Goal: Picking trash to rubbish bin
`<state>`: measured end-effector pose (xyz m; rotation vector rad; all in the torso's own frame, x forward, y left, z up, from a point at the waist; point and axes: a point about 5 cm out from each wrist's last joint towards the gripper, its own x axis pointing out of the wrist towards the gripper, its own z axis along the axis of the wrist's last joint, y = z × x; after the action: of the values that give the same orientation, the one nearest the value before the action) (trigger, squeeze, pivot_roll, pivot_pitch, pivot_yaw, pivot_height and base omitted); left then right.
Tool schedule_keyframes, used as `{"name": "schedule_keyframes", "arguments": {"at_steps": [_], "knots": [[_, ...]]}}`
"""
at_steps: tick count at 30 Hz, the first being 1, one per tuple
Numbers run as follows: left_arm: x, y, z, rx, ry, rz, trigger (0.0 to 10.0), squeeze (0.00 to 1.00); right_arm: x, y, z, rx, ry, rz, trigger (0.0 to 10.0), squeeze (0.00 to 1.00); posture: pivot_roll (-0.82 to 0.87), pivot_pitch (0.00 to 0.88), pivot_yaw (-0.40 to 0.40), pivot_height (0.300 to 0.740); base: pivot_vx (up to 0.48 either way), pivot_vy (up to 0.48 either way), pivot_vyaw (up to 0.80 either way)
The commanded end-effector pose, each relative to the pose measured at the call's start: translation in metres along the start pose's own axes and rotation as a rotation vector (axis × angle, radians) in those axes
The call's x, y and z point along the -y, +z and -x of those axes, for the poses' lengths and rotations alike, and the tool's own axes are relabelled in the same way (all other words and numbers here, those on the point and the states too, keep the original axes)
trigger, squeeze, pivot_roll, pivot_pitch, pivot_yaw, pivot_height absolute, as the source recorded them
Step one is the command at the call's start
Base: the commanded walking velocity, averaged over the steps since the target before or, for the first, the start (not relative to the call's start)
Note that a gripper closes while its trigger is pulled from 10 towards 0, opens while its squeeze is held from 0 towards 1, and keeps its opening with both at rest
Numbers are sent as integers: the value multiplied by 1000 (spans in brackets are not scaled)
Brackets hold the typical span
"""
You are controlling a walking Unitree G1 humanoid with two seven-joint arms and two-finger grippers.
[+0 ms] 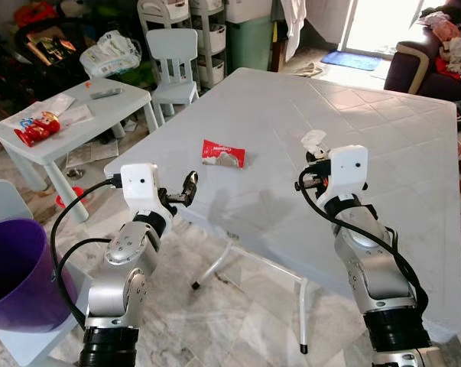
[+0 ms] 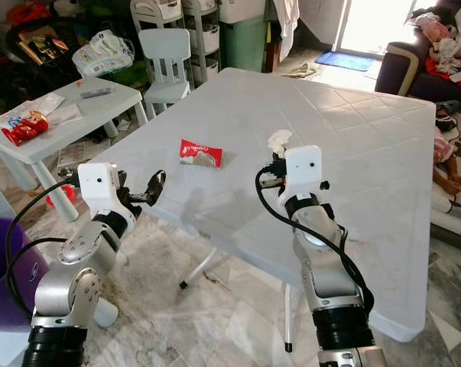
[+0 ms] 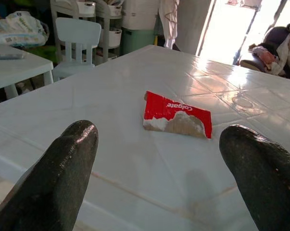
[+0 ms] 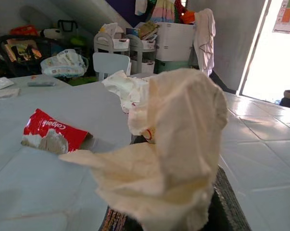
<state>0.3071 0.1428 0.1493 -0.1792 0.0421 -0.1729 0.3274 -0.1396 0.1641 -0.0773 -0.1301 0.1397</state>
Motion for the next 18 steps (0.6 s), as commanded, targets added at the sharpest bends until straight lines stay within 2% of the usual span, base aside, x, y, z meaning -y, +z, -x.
{"name": "schedule_keyframes", "arguments": {"at_steps": [1, 18], "knots": [[-1, 2, -2, 2, -5, 1, 10000, 0, 0, 6, -2, 24, 0, 5, 0, 0, 37, 16, 40, 740, 356, 0, 0], [3, -1, -4, -4, -15, 9, 10000, 0, 5, 7, -2, 27, -1, 21, 0, 0, 22, 6, 29, 740, 367, 0, 0]]}}
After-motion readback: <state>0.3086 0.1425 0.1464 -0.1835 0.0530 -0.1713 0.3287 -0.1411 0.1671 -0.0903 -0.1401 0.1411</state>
